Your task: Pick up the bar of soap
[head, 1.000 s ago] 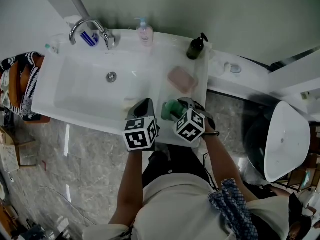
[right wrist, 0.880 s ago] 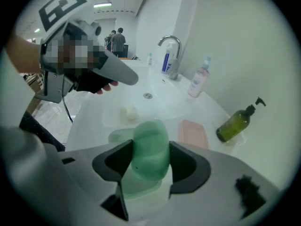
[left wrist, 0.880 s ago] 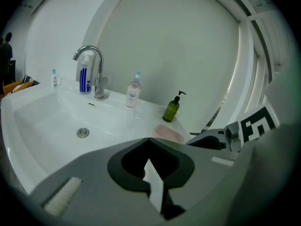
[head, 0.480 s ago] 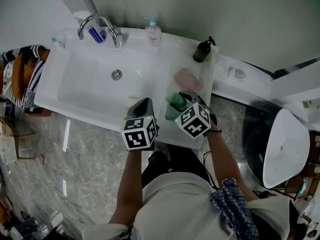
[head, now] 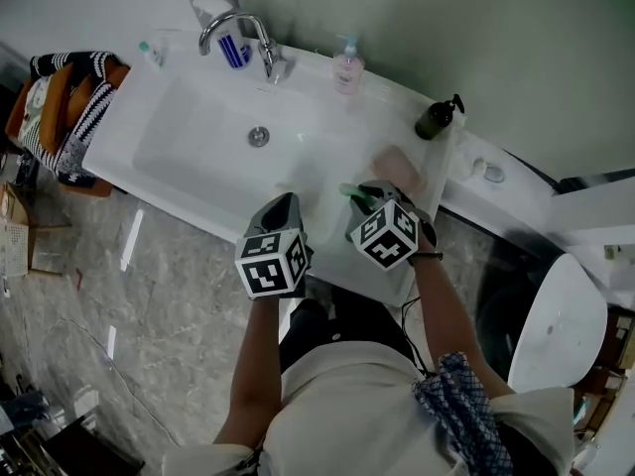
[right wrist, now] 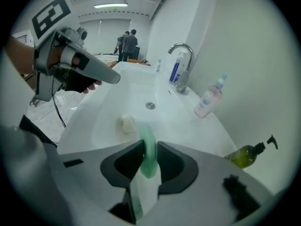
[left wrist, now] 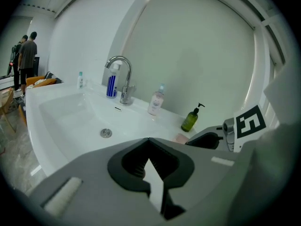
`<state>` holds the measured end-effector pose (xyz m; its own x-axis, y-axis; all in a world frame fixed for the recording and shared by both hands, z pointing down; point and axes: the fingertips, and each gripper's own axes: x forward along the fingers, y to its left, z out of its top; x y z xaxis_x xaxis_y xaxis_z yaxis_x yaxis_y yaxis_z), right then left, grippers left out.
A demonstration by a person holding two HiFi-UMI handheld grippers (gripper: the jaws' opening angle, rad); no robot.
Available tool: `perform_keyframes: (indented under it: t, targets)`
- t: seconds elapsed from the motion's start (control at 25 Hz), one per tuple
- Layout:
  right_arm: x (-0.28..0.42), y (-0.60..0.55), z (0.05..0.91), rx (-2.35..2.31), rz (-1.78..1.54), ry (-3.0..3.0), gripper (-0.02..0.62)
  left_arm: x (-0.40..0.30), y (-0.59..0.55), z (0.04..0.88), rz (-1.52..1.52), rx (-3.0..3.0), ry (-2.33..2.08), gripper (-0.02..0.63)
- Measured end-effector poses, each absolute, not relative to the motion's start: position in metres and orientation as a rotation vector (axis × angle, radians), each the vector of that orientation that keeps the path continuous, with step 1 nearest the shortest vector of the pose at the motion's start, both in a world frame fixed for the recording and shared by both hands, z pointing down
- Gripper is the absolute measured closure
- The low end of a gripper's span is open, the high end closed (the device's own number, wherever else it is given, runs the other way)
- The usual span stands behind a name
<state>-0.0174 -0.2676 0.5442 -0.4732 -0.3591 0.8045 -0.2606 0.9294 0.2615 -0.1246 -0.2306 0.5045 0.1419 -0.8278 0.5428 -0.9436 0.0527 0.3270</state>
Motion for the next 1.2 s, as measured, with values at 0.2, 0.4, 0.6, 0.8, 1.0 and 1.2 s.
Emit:
perform_keyframes:
  t: [0.2, 0.4, 0.6, 0.8, 1.0, 1.2]
  targets:
    - [-0.033, -0.271, 0.539, 0.394, -0.186, -2.105, 0.494, -0.126, -0.231, 0.504, 0.225, 1.777, -1.718, 0.598]
    - [-0.059, -0.283, 0.533, 0.319, -0.267, -2.126, 0.495, -0.126, -0.227, 0.506, 0.233, 1.757, -1.738, 0.598]
    - [-0.09, -0.294, 0.536, 0.222, -0.341, -2.134, 0.495, -0.145, -0.214, 0.508, 0.219, 1.683, -1.804, 0.598]
    - [-0.12, -0.294, 0.557, 0.089, -0.357, -2.121, 0.497, -0.167, -0.196, 0.51, 0.19, 1.576, -1.886, 0.598]
    - [-0.141, -0.295, 0.585, -0.004, -0.249, -2.097, 0.497, -0.177, -0.182, 0.514, 0.153, 1.489, -1.932, 0.598]
    - [-0.153, -0.299, 0.613, -0.037, -0.069, -2.092, 0.497, -0.172, -0.18, 0.518, 0.116, 1.45, -1.952, 0.598]
